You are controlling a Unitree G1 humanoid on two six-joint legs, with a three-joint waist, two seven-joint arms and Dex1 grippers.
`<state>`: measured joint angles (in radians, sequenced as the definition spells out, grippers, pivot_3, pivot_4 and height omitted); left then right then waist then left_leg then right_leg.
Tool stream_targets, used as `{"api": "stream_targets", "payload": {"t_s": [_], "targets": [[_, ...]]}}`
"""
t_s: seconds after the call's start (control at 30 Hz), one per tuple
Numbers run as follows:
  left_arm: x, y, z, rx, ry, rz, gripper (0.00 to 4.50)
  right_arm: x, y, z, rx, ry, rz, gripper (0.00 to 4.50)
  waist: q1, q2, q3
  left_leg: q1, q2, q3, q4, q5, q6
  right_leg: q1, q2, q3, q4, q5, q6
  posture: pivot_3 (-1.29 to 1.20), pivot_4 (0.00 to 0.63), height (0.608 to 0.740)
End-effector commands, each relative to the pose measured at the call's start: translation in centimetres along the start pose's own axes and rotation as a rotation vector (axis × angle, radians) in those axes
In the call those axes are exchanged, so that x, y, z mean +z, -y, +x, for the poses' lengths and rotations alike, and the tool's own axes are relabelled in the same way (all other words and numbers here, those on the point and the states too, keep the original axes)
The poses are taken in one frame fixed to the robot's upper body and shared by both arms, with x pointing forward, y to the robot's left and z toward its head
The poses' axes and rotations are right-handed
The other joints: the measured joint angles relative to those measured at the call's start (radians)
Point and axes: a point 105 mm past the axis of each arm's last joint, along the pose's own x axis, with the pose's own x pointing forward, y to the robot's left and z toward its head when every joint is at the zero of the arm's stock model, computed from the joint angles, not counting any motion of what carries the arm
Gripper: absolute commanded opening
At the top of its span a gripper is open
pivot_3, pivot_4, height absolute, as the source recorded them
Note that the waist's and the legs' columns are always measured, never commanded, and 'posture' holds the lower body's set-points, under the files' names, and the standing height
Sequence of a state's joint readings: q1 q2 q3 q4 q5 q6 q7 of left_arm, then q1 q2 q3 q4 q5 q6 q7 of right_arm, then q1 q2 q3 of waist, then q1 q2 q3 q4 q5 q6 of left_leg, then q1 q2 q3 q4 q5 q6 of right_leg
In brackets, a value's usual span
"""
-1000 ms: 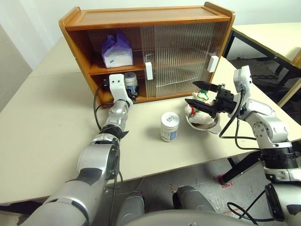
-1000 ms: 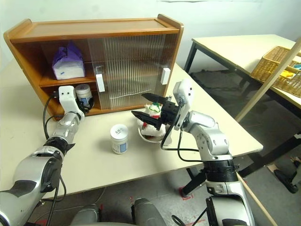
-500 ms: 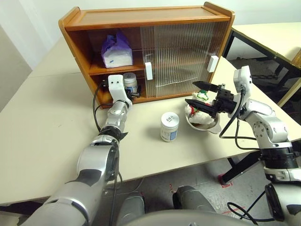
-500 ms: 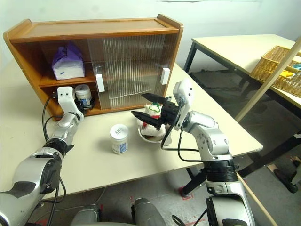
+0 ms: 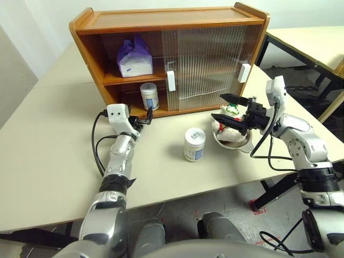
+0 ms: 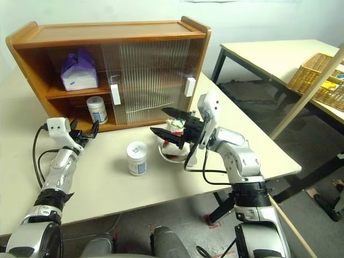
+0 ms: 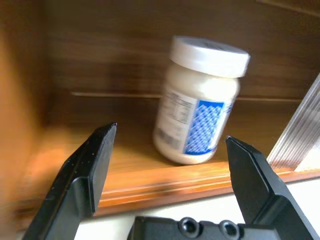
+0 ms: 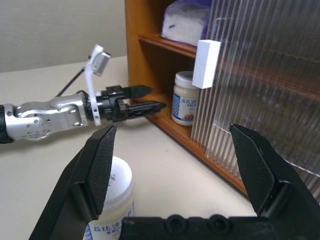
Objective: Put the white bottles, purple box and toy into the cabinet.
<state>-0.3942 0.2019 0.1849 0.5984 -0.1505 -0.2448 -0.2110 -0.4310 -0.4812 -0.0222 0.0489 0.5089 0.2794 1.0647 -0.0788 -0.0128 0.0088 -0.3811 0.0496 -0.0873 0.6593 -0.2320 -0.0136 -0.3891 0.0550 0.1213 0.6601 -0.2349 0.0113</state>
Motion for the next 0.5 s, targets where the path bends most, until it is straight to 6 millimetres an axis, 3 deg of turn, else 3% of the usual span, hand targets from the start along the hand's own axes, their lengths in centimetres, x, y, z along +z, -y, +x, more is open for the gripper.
{"api": "stream_targets", "payload": {"t_s": [0.03, 0.13, 0.4, 0.43, 0.5], "targets": [[0.2, -0.5, 0.0, 0.045, -0.006, -0.015, 4.06, 0.1, 0.0, 0.4, 0.019, 0.001, -0.008, 4.50, 0.006, 0.000, 0.000, 0.000, 0.000, 0.000, 0.000, 0.000, 0.000, 0.001, 0.000, 0.000, 0.000, 0.000, 0.000, -0.08, 0.000, 0.740], [0.4, -0.6, 0.5, 0.074, -0.008, -0.019, 3.17, 0.1, 0.0, 0.5, 0.022, 0.003, -0.007, 4.50, 0.012, 0.000, 0.000, 0.001, 0.000, 0.000, 0.000, 0.000, 0.000, 0.001, 0.000, 0.001, 0.000, 0.000, 0.000, -0.08, 0.000, 0.740], [-0.3, -0.4, 2.1, 0.169, -0.048, -0.028, 0.25, 0.3, -0.1, 0.4, 0.020, -0.001, -0.011, 4.50, 0.020, 0.000, 0.000, 0.001, -0.001, -0.001, 0.000, 0.000, 0.000, 0.001, 0.000, 0.002, 0.000, 0.000, 0.000, -0.10, 0.000, 0.740], [-0.3, -0.4, 2.4, 0.176, -0.055, -0.029, 0.03, 0.3, -0.1, 0.2, 0.017, -0.004, -0.010, 4.50, 0.020, 0.000, 0.000, 0.001, -0.001, -0.001, 0.000, 0.000, 0.000, 0.001, 0.000, 0.002, 0.000, 0.000, 0.000, -0.10, 0.000, 0.740], [-0.3, -0.4, 2.8, 0.183, -0.061, -0.029, 0.03, 0.3, -0.1, 0.0, 0.014, -0.010, -0.008, 4.50, 0.020, 0.000, 0.000, 0.001, -0.001, -0.001, 0.000, 0.000, 0.000, 0.001, -0.001, 0.002, 0.000, 0.000, 0.000, -0.10, 0.000, 0.740]]}}
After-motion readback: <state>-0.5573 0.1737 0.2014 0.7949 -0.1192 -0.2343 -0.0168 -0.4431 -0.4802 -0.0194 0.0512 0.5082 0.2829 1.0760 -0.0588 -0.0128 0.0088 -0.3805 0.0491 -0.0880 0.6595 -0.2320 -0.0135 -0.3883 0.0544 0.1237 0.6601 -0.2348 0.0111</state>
